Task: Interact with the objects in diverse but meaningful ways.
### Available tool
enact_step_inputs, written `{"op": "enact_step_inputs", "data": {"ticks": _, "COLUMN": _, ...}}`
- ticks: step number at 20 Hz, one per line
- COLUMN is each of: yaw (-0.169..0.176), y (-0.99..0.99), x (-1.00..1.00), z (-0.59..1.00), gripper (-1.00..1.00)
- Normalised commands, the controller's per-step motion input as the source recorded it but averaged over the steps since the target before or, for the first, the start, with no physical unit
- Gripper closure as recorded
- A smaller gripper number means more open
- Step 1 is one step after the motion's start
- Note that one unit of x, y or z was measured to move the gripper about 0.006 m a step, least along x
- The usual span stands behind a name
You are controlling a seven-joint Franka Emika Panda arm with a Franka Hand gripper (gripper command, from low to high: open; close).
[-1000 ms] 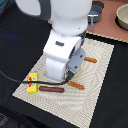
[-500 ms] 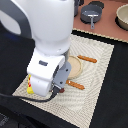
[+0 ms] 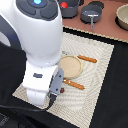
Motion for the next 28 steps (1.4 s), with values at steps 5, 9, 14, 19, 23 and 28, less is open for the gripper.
{"op": "enact_step_inputs", "data": {"ticks": 5, "yaw": 0.000, "y": -0.06, "x": 0.10, "z": -0.28, "gripper": -1.00}}
{"op": "enact_step_inputs", "data": {"ticks": 9, "yaw": 0.000, "y": -0.06, "x": 0.01, "z": -0.31, "gripper": -1.00}}
{"op": "enact_step_inputs", "data": {"ticks": 14, "yaw": 0.000, "y": -0.11, "x": 0.00, "z": -0.22, "gripper": 1.00}}
{"op": "enact_step_inputs", "data": {"ticks": 19, "yaw": 0.000, "y": -0.15, "x": 0.02, "z": -0.02, "gripper": 1.00}}
{"op": "enact_step_inputs", "data": {"ticks": 23, "yaw": 0.000, "y": -0.19, "x": 0.01, "z": 0.00, "gripper": 1.00}}
{"op": "enact_step_inputs", "data": {"ticks": 28, "yaw": 0.000, "y": -0.21, "x": 0.00, "z": -0.04, "gripper": 1.00}}
